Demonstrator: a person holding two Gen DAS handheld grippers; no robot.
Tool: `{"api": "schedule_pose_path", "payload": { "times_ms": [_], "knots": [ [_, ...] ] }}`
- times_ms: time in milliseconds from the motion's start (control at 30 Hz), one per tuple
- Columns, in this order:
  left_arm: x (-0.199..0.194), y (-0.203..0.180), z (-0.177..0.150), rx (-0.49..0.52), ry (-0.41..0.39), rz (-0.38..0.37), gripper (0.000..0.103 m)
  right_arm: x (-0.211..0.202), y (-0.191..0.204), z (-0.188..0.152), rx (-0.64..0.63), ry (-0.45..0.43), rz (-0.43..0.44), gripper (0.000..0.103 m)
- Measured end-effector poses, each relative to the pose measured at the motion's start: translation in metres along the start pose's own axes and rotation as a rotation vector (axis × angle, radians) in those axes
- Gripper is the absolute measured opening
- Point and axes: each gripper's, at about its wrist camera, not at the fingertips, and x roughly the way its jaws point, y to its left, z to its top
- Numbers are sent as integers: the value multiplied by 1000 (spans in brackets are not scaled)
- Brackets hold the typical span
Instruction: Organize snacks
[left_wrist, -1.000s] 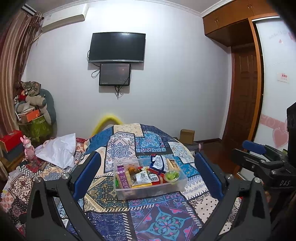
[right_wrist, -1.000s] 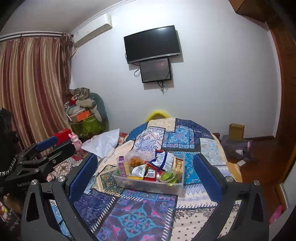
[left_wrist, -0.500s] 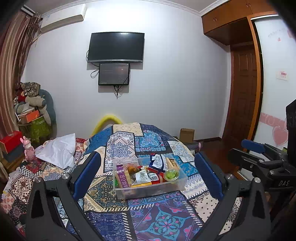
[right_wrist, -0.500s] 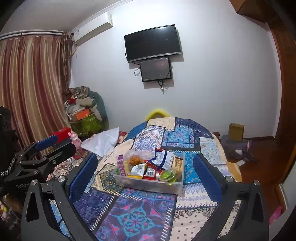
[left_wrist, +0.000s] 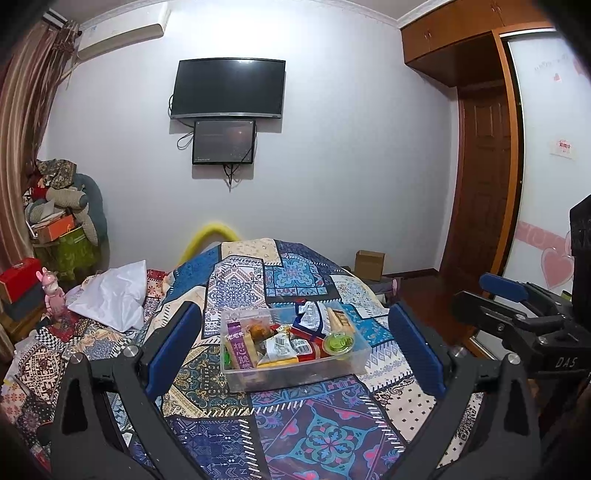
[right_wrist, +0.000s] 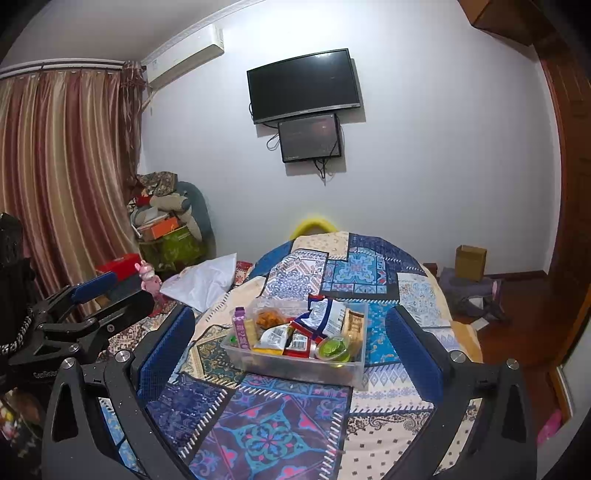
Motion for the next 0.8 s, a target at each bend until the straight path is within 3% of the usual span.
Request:
{"api": "schedule_pose_path", "payload": {
  "times_ms": [800],
  "knots": [
    [-1,-1,-8,-2,-12,-6,102,5,-4,-5,-4,19,-21,103]
  ]
}}
